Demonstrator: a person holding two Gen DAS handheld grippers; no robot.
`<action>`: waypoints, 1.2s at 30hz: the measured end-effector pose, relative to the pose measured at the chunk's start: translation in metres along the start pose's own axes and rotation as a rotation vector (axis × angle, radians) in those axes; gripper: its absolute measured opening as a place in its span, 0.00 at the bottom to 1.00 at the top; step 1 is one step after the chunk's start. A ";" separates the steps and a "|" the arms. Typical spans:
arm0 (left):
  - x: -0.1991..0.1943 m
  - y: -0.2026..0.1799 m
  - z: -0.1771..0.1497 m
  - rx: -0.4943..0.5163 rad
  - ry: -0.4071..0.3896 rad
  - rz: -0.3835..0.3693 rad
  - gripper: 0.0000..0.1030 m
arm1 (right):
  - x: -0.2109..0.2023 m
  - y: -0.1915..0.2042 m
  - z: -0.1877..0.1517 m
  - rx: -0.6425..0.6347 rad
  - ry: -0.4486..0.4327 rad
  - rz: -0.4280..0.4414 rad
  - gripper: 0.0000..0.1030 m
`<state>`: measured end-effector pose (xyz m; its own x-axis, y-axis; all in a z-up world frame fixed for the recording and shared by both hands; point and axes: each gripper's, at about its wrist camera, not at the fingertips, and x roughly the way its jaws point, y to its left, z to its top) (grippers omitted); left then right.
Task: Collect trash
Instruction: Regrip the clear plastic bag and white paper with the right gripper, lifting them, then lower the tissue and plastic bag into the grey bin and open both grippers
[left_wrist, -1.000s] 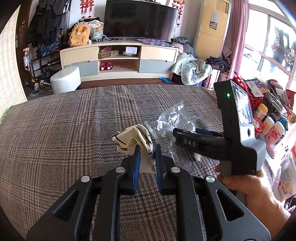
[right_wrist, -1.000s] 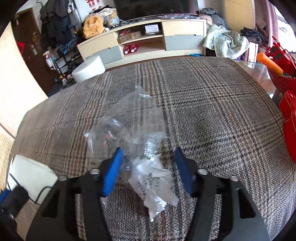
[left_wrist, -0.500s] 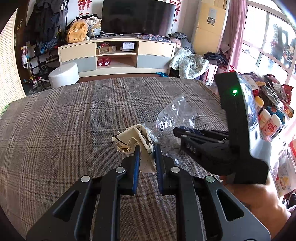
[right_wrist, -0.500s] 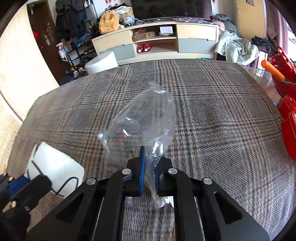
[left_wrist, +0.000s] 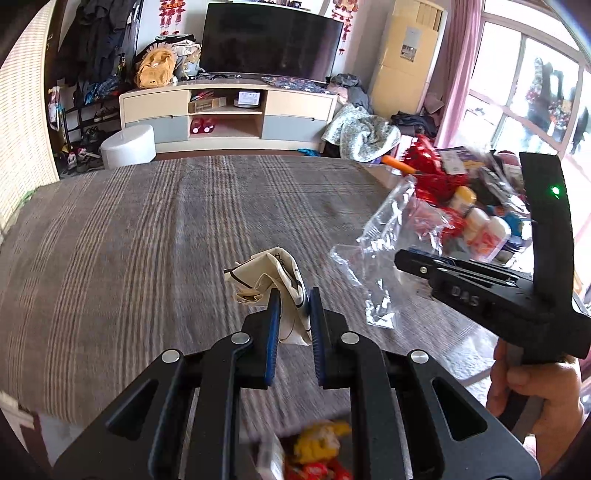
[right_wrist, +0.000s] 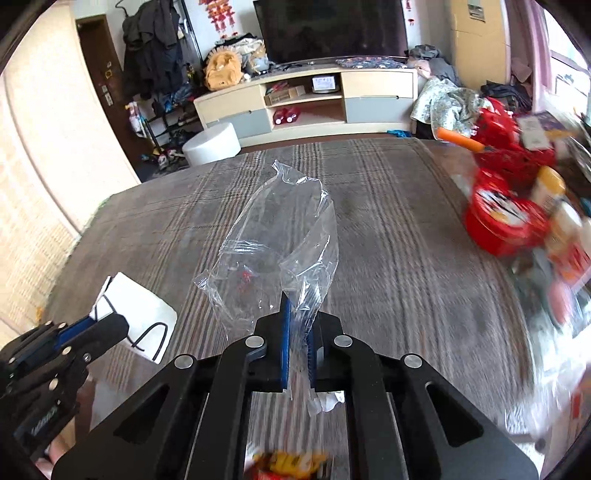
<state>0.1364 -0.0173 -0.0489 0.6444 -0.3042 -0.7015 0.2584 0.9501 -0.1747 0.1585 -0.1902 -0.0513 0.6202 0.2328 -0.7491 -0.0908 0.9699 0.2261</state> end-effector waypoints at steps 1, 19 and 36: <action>-0.010 -0.005 -0.010 -0.002 -0.002 -0.007 0.14 | -0.010 -0.001 -0.008 -0.001 -0.002 0.000 0.08; -0.040 -0.037 -0.172 -0.003 0.093 -0.069 0.14 | -0.057 -0.008 -0.176 -0.035 0.088 0.030 0.09; 0.045 -0.021 -0.264 -0.035 0.364 -0.069 0.14 | 0.046 -0.001 -0.244 0.018 0.289 0.055 0.09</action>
<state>-0.0300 -0.0324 -0.2593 0.3267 -0.3293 -0.8859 0.2637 0.9319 -0.2491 -0.0028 -0.1624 -0.2381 0.3673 0.2989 -0.8808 -0.1027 0.9542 0.2810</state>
